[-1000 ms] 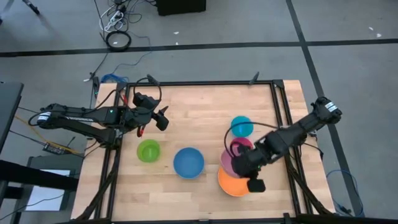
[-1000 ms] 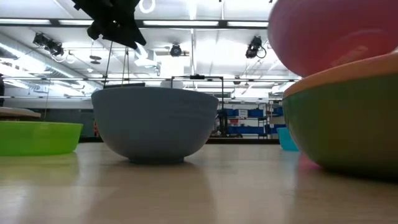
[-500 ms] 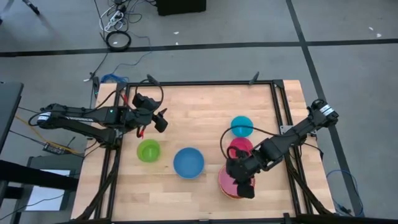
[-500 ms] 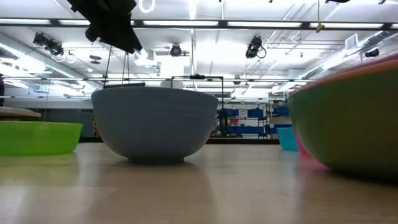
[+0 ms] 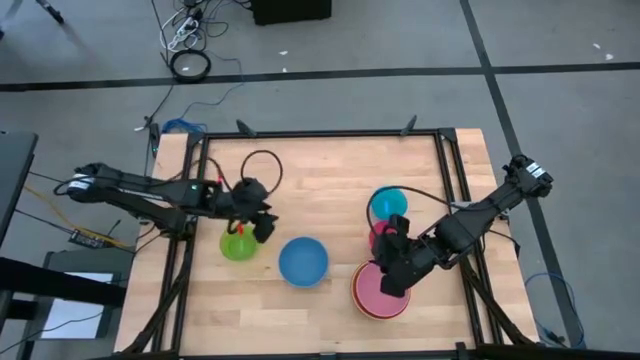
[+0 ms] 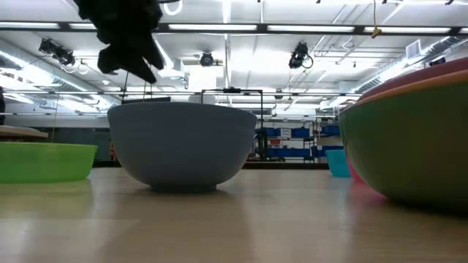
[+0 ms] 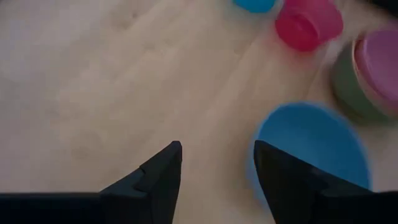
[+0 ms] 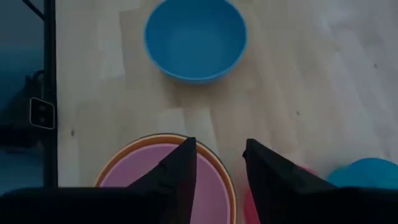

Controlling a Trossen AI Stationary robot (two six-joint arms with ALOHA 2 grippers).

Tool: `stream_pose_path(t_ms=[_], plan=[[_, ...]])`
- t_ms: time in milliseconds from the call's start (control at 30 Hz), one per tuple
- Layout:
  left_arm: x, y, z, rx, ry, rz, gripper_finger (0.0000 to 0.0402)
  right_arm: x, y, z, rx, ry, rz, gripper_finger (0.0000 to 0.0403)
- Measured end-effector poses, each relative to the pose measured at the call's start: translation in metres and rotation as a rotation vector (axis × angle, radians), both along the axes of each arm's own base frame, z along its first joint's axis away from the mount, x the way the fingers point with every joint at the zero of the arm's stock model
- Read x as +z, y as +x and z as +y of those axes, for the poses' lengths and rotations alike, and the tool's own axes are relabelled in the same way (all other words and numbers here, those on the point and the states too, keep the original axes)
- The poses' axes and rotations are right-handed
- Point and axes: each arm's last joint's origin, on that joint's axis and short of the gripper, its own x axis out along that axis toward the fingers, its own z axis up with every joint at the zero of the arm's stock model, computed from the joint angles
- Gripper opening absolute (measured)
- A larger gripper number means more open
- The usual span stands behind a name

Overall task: Nest bowls inside each other
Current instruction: Stack the light blue bowl on top of the pink bowl

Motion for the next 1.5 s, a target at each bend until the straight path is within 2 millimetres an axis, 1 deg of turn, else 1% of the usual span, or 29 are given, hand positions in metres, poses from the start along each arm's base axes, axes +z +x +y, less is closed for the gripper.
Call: stream_pose_path(t_ms=[67,200,333,467,600,867,1000,1167,1400,1500], plan=[[-0.007,0.011,-0.005,0.042,-0.040,-0.014,0.0209,0.000,0.000,0.000,0.002,-0.003,0.000,0.0128],[-0.029,0.031,-0.020,0.051,-0.120,0.027,0.0201,0.000,0.000,0.000,0.000,0.008,0.003,0.0133],[-0.051,0.044,-0.039,0.045,-0.184,0.071,0.0186,0.000,-0.002,0.003,0.029,0.041,0.024,0.0142],[-0.063,0.056,-0.052,0.080,-0.201,0.032,0.0171,-0.001,-0.006,0.011,0.068,0.060,0.038,0.0152],[-0.071,0.061,-0.056,0.130,-0.185,0.015,0.0164,-0.001,-0.014,0.021,0.108,0.065,0.039,0.0161],[-0.092,0.068,-0.058,0.193,-0.182,0.057,0.0163,0.000,-0.030,0.042,0.155,0.077,0.030,0.0164],[-0.095,0.075,-0.065,0.184,-0.236,0.007,0.0163,0.000,-0.037,0.049,0.173,0.087,0.030,0.0164],[-0.093,0.076,-0.072,0.184,-0.273,-0.037,0.0163,0.000,-0.045,0.057,0.198,0.079,0.020,0.0163],[-0.092,0.076,-0.076,0.195,-0.300,-0.055,0.0163,0.000,-0.049,0.060,0.211,0.074,0.020,0.0162],[-0.083,0.080,-0.081,0.173,-0.300,-0.079,0.0163,0.000,-0.049,0.060,0.207,0.066,0.015,0.0162]])
